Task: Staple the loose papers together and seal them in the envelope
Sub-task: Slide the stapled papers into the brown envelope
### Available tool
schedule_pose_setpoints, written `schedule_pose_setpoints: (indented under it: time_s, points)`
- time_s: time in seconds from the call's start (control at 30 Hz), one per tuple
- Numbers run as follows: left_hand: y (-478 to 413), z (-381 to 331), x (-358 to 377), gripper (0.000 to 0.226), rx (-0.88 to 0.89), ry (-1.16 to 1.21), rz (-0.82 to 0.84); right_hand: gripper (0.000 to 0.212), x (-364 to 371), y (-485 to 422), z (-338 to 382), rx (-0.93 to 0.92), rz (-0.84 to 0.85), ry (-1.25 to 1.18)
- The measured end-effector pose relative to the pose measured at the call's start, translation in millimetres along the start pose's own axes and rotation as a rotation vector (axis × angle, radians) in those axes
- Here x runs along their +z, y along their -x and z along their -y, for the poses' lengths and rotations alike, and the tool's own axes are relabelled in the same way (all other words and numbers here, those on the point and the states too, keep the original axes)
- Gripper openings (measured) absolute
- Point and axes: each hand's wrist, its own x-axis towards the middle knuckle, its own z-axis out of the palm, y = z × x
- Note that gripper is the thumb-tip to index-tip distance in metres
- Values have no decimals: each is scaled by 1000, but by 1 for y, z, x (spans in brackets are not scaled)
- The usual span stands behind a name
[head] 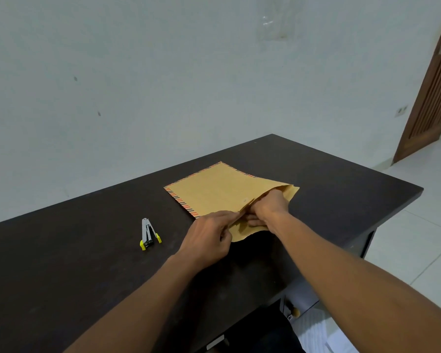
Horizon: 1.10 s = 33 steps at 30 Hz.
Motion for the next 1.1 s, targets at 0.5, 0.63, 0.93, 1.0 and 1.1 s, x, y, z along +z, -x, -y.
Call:
schedule_pose_setpoints:
  time_s: [0.5, 0.63, 0.93, 1.0, 1.1]
  points:
    - [17, 14, -15, 50, -168, -66, 258, 38, -54, -16, -17, -628, 89, 993]
    - [18, 24, -18, 51, -120, -218, 336, 30, -44, -12, -16, -548, 314, 1053]
    - [25, 74, -25, 34, -380, -192, 30, 51, -21, 24, -3, -587, 583, 1086]
    - [29, 75, -23, 56, -443, -235, 15, 41, -12, 32, -2, -643, 555, 1170]
    - [31, 69, -17, 72, -535, -213, -91, 54, -4, 39, -2, -628, 641, 1198]
